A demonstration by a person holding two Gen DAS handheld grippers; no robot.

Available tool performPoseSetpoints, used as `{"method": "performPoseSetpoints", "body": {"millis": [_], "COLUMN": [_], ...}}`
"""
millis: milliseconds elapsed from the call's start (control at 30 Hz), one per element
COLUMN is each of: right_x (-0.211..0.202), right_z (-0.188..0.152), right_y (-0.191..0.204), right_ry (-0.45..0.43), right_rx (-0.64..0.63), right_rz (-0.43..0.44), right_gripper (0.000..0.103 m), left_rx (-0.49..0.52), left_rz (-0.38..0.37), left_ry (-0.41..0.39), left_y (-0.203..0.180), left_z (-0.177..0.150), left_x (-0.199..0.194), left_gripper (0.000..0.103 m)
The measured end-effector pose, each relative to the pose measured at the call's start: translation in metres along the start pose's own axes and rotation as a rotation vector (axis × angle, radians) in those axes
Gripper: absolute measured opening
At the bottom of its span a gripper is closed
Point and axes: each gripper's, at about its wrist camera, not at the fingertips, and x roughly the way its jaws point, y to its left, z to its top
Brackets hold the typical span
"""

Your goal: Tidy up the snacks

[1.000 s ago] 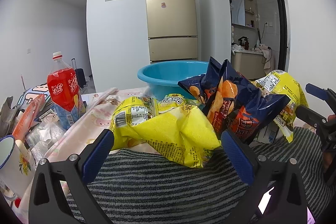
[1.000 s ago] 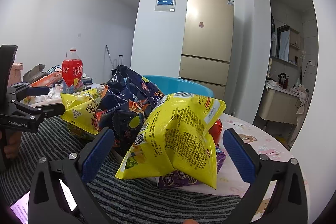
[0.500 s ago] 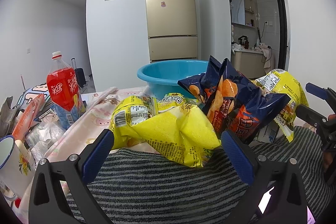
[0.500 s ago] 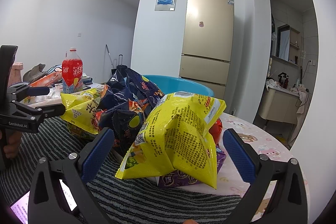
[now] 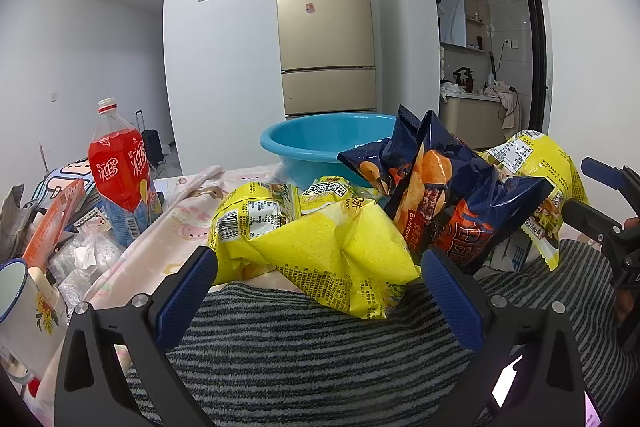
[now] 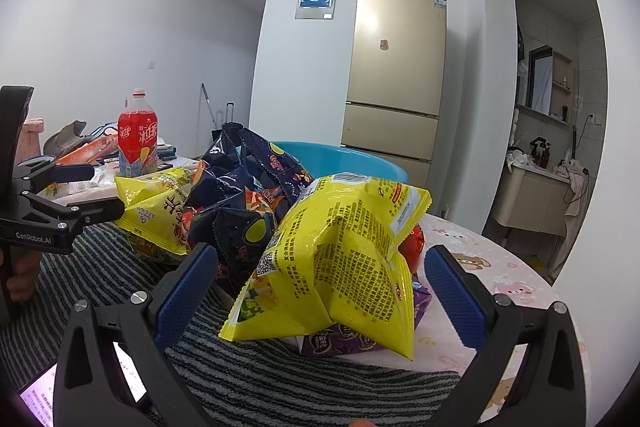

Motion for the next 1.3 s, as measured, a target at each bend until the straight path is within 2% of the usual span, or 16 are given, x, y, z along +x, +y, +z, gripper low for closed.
{"method": "performPoseSetpoints", "body": {"millis": [1300], "right_x": [0.0039], "right_z": [-0.0026], "right_y": [0.0009], "right_ry": [0.006], "right_rx": [0.013], "right_rz": [0.001], "right_gripper": [0.103], "left_rx": [0.002], "left_rz": [0.0], "left_ry": [0.004], "left_y": [0.0003], "left_z": [-0.001], "left_x": [0.0026], "left_gripper": [0.103]}}
